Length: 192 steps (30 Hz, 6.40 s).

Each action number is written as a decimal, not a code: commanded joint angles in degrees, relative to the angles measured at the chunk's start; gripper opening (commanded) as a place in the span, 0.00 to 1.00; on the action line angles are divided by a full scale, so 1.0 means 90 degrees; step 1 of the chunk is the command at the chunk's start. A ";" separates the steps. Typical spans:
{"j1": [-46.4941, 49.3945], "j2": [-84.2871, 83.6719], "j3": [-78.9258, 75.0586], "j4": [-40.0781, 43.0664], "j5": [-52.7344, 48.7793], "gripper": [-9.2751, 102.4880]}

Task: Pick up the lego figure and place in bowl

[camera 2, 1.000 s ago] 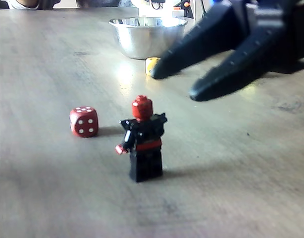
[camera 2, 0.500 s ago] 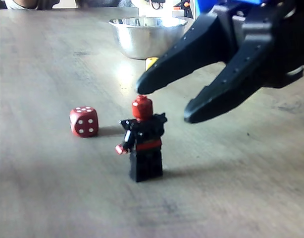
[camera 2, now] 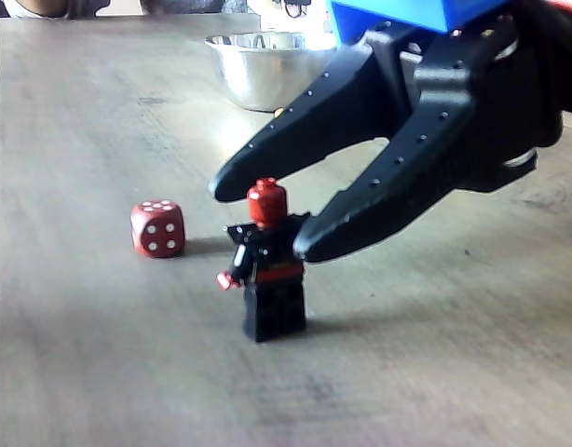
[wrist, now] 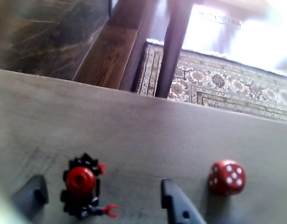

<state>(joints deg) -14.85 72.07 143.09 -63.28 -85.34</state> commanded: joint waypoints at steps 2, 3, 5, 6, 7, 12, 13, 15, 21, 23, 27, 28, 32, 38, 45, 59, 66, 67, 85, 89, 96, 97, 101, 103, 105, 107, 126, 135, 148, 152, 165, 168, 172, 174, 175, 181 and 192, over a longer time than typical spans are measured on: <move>0.0029 -0.0029 -0.0244 -0.0127 -0.0029 0.34; 0.0029 -0.0029 -0.0244 -0.0127 -0.0029 0.34; 0.0020 -0.0039 -0.0244 -0.0127 -0.0029 0.34; 0.0020 -0.0039 -0.0244 -0.0127 -0.0020 0.34; 0.0010 -0.0039 -0.0244 -0.0127 -0.0010 0.34; -0.0029 -0.0039 -0.0244 -0.0127 0.0029 0.34; -0.0039 -0.0049 -0.0244 -0.0127 0.0039 0.34; -0.0039 -0.0068 -0.0244 -0.0127 0.0049 0.34; -0.0049 -0.0527 -0.0781 -0.0127 0.0049 0.34; -0.0049 -0.0762 -0.1045 -0.0127 0.0049 0.34; -0.0049 -0.1074 -0.1289 -0.0127 0.0049 0.34; -0.0059 -0.1104 -0.1289 -0.0127 0.0049 0.34; -0.0068 -0.1143 -0.1221 -0.0098 0.0049 0.34; -0.0195 -0.1143 -0.1182 -0.0029 0.0059 0.33; -0.0195 -0.1143 -0.1182 -0.0020 0.0068 0.33; -0.0195 -0.1143 -0.1182 -0.0020 0.0068 0.22; -0.0195 -0.1143 -0.1182 -0.0020 0.0068 0.19; -0.0195 -0.1143 -0.1182 -0.0020 0.0068 0.19; -0.0195 -0.1143 -0.1182 -0.0020 0.0068 0.12; -0.0195 -0.1143 -0.1182 -0.0020 0.0068 0.12; -0.0186 -0.1143 -0.1182 -0.0020 0.0068 0.12; -0.0186 -0.1143 -0.1182 -0.0020 0.0068 0.12; -0.0176 -0.1143 -0.1201 -0.0020 0.0068 0.12; -0.0166 -0.1143 -0.1211 -0.0020 0.0068 0.12; -0.0156 -0.1143 -0.1221 -0.0020 0.0068 0.12; -0.0156 -0.1143 -0.1230 -0.0020 0.0068 0.12; -0.0127 -0.1035 -0.1260 -0.0020 0.0068 0.08; -0.0127 -0.0889 -0.1289 -0.0020 0.0078 0.08; -0.0107 0.0527 -0.0820 0.0371 0.1201 0.08; -0.0117 0.1465 -0.0166 0.1504 0.1201 0.08; -0.0127 0.3936 -0.0039 0.6436 0.1221 0.08; -0.0127 0.4219 -0.0049 0.7031 0.1221 0.08; -0.0127 0.4355 -0.0049 0.7256 0.1221 0.08; -0.0137 0.4355 -0.0059 0.7256 0.1221 0.08; -0.0146 0.4355 -0.0078 0.7256 0.1221 0.08; -0.0137 0.4258 -0.0332 0.7256 0.1230 0.10; -0.0137 0.4248 -0.0342 0.7197 0.1221 0.33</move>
<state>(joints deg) -16.26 109.07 143.70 1.85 -74.71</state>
